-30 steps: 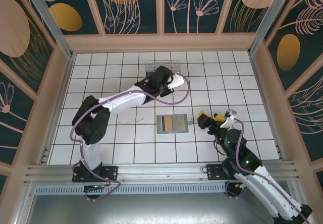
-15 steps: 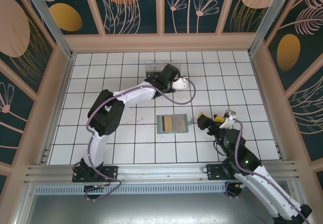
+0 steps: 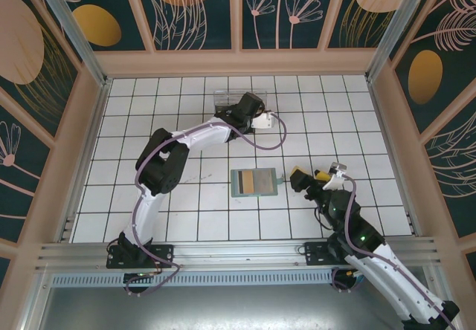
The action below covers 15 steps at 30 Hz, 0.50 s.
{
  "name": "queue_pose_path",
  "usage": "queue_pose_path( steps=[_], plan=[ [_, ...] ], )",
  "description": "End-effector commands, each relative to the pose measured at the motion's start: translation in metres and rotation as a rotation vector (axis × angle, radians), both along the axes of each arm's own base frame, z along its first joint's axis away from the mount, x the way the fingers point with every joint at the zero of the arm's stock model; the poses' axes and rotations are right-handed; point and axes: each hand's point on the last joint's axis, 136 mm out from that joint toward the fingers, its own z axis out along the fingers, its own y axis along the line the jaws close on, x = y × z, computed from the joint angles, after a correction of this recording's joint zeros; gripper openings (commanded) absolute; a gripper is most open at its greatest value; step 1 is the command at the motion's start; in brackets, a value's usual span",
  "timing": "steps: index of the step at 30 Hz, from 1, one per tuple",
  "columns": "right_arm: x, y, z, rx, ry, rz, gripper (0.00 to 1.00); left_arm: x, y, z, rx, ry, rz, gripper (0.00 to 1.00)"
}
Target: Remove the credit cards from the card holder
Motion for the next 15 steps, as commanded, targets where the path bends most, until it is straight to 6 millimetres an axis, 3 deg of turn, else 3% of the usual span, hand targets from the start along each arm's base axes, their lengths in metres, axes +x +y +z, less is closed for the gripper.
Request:
queue_pose_path(
  steps=[1,8,11,15],
  plan=[
    [0.002,-0.003,-0.003,-0.006,-0.006,-0.02,0.99,0.01,-0.001,-0.001,0.013,-0.024,0.006,0.0],
    [0.002,-0.003,-0.005,-0.007,-0.003,-0.02,0.99,0.014,-0.003,-0.004,0.001,-0.03,0.023,0.03],
    [0.002,-0.003,-0.005,-0.006,-0.001,-0.018,0.99,0.019,-0.004,-0.001,-0.017,-0.047,0.044,0.27],
    [0.002,-0.003,-0.005,-0.006,0.001,-0.017,0.99,0.028,-0.003,0.003,-0.032,-0.088,0.072,0.27]
  ],
)
